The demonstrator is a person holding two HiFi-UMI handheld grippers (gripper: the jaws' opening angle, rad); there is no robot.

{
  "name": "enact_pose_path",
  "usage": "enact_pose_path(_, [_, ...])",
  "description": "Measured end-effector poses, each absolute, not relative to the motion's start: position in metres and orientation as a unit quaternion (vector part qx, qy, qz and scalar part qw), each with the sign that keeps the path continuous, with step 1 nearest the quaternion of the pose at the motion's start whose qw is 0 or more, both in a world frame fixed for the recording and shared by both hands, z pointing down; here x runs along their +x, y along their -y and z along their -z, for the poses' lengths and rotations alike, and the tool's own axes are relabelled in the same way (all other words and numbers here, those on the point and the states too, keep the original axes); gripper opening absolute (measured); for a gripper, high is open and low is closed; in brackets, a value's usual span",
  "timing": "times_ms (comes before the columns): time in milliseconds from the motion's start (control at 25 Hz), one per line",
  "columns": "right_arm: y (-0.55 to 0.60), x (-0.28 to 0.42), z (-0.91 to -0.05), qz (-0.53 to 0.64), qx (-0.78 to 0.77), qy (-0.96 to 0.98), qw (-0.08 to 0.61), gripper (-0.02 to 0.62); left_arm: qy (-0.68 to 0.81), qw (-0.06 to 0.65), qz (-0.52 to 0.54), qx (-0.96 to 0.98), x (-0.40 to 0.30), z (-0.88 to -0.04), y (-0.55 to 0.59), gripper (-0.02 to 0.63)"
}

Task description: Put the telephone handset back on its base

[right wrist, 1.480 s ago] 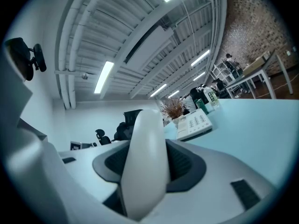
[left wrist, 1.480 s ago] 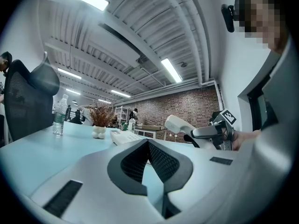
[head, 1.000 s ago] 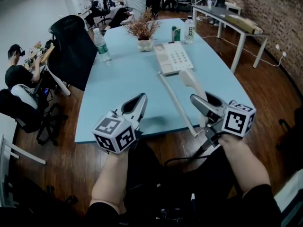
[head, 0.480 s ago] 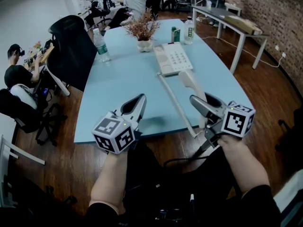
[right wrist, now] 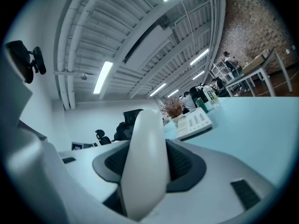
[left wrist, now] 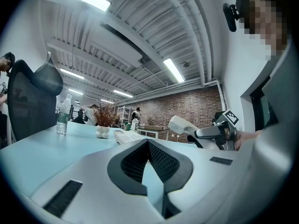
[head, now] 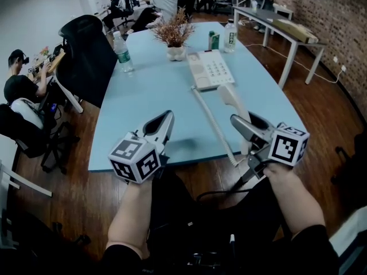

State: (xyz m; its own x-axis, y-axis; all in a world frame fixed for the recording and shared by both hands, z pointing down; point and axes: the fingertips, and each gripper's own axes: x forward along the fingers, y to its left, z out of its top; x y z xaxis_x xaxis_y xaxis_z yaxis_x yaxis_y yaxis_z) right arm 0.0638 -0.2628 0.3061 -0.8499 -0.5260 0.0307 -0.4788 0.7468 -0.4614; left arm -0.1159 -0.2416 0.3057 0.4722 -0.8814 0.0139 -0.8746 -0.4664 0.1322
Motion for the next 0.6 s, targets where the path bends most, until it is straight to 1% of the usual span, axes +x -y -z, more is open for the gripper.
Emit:
enact_pose_path(320, [0.288, 0.049, -0.291, 0.240, -0.262, -0.933, 0.056, 0.235, 0.522, 0.068, 0.038, 0.850, -0.131, -0.305, 0.244, -0.003])
enact_pose_path(520, [0.337, 0.026, -0.272, 0.232, -0.266, -0.935, 0.040, 0.235, 0.524, 0.066, 0.043, 0.848, -0.136, -0.301, 0.246, -0.003])
enact_pose_path(600, [0.369, 0.020, -0.276, 0.239, -0.295, -0.925, 0.019, 0.235, 0.525, 0.067, 0.044, 0.847, -0.137, -0.301, 0.247, -0.003])
